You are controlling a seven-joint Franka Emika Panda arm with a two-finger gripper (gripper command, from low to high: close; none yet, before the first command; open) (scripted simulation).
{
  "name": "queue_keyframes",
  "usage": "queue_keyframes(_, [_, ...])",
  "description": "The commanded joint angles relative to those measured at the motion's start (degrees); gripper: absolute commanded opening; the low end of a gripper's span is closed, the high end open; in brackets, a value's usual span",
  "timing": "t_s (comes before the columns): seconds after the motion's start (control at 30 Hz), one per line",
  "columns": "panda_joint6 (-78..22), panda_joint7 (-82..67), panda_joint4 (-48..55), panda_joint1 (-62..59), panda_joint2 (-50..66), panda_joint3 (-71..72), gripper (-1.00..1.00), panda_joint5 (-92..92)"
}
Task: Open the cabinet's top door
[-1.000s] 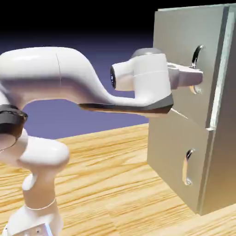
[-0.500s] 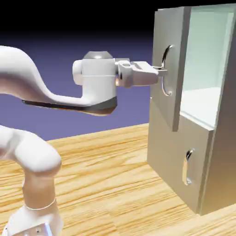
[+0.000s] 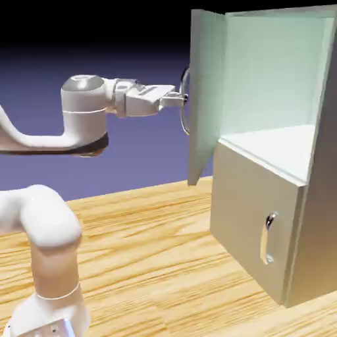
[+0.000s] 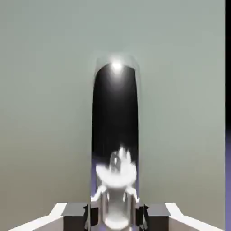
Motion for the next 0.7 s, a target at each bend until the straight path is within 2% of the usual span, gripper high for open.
queue_keyframes(0.0, [-2.1,-0.2,0.2,0.1,-0.1,2.1,-1.0,2.1])
queue_keyframes(0.33, [-22.8,0.0,7.5,-2.2,4.3,22.9,-1.0,20.6])
queue_keyframes(0.67, [-44.0,1.5,24.8,-15.8,13.7,43.6,-1.0,33.9])
